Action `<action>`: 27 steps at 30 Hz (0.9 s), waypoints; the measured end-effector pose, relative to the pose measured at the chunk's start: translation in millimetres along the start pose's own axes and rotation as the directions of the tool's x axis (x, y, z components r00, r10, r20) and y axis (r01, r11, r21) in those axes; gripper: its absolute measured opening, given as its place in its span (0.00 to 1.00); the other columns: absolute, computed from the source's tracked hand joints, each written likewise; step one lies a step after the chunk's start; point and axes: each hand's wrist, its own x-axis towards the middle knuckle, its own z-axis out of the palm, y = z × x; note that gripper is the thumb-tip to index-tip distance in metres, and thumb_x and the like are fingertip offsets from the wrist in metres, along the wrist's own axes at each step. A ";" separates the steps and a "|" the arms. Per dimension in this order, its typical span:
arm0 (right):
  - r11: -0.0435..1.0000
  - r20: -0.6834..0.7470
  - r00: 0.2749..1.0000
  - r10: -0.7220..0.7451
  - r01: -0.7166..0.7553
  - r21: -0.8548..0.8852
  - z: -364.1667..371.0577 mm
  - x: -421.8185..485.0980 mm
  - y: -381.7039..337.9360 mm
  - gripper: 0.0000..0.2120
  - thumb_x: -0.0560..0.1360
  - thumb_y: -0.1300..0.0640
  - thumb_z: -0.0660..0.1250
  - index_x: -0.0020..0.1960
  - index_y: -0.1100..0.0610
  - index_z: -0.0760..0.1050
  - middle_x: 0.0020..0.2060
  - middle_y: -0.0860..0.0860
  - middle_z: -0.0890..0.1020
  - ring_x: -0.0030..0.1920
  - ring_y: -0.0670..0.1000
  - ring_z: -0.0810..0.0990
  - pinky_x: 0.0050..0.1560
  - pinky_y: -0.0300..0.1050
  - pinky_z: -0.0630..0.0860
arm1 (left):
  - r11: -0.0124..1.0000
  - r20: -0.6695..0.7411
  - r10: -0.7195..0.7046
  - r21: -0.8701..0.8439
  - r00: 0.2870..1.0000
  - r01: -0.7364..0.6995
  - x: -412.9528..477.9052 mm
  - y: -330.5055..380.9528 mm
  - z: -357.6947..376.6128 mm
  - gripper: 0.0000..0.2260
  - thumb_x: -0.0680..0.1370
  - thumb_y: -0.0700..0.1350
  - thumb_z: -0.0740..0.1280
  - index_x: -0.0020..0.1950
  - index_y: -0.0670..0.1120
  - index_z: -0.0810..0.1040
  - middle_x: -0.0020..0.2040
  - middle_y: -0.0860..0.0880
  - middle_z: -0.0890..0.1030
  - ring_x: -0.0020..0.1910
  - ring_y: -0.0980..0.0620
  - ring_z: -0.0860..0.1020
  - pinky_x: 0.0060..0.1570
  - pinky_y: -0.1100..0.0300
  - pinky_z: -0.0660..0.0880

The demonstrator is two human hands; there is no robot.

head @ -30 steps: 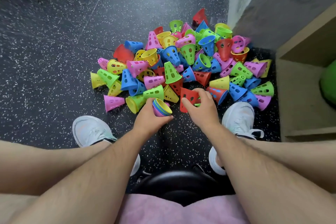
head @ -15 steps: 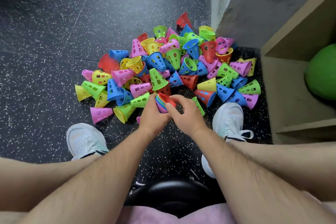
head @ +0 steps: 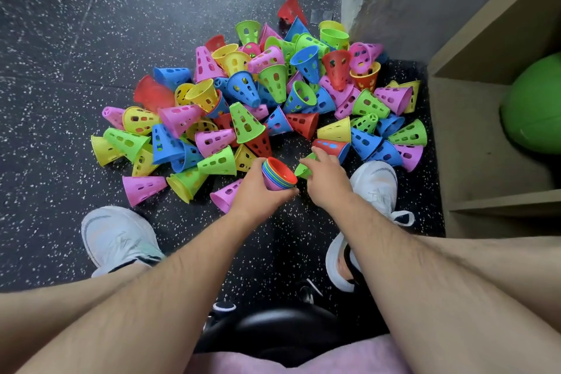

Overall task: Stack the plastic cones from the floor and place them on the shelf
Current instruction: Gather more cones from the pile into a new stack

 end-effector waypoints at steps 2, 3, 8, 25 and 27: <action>1.000 -0.002 1.000 0.019 -0.019 -0.001 3.0 2.3 0.2 0.23 0.77 0.64 0.65 0.70 0.50 0.73 0.79 0.51 0.58 0.74 0.57 0.61 0.69 0.53 0.67 | 1.000 -0.001 -0.016 -0.005 1.000 0.016 1.5 -2.4 -0.6 0.29 0.69 0.48 0.83 0.64 0.50 0.71 0.51 0.53 0.82 0.46 0.62 0.80 0.41 0.77 0.71; 0.999 -0.012 0.999 0.032 -0.032 0.007 3.8 2.6 0.2 0.21 0.77 0.64 0.66 0.68 0.51 0.74 0.78 0.52 0.59 0.74 0.57 0.62 0.68 0.53 0.68 | 1.000 -0.001 -0.022 -0.004 1.000 0.022 1.9 -3.4 -0.9 0.29 0.69 0.48 0.83 0.63 0.50 0.71 0.51 0.53 0.82 0.46 0.61 0.80 0.41 0.77 0.71; 0.996 -0.116 0.993 0.007 0.003 0.085 1.5 1.1 1.8 0.13 0.82 0.58 0.63 0.65 0.58 0.75 0.71 0.59 0.67 0.71 0.60 0.66 0.67 0.54 0.70 | 0.999 -0.005 -0.033 -0.011 0.999 0.033 -0.6 -5.1 -2.4 0.29 0.69 0.48 0.83 0.63 0.50 0.71 0.51 0.53 0.82 0.46 0.61 0.79 0.40 0.77 0.70; 0.849 -0.214 0.951 -0.224 0.299 0.436 -17.5 -33.2 -72.7 0.16 0.83 0.54 0.59 0.70 0.49 0.73 0.62 0.49 0.77 0.65 0.50 0.70 0.67 0.47 0.69 | 0.998 -0.176 0.010 -0.055 0.984 -0.020 -15.7 -11.2 -32.6 0.25 0.69 0.49 0.81 0.60 0.51 0.73 0.49 0.55 0.82 0.46 0.58 0.82 0.46 0.62 0.77; 0.844 -0.131 0.941 -0.312 0.338 0.417 -12.3 -40.2 -81.1 0.18 0.83 0.52 0.59 0.72 0.48 0.71 0.60 0.50 0.78 0.64 0.48 0.69 0.68 0.45 0.68 | 0.999 -0.192 0.018 -0.047 0.981 -0.028 -17.2 -15.0 -39.9 0.20 0.72 0.45 0.77 0.59 0.51 0.73 0.47 0.55 0.82 0.44 0.56 0.81 0.43 0.66 0.75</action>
